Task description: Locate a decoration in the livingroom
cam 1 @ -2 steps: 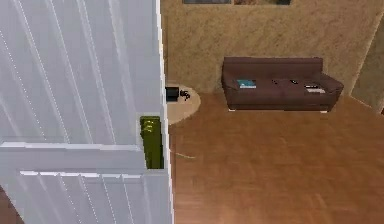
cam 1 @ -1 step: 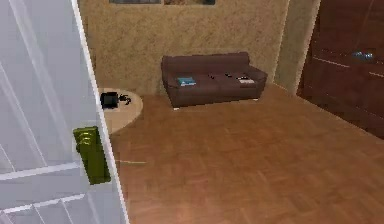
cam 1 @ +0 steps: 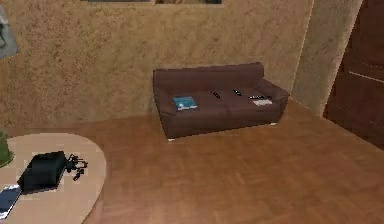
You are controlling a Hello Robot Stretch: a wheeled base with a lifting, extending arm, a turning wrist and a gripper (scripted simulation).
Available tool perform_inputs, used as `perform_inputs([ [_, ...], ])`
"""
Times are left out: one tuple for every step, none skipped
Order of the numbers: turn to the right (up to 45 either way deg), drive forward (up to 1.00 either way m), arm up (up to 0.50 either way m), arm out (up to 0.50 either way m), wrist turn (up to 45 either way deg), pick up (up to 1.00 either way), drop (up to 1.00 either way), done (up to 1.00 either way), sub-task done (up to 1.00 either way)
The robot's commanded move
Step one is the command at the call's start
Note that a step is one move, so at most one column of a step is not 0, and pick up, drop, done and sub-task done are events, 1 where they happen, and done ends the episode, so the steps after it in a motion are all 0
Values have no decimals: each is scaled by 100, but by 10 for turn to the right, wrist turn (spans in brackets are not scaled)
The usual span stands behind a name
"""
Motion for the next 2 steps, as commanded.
perform_inputs([
  [-450, 0, 0, 0, 0, 0, 0, 0, 0],
  [0, 0, 0, 0, 0, 0, 0, 100, 0],
])
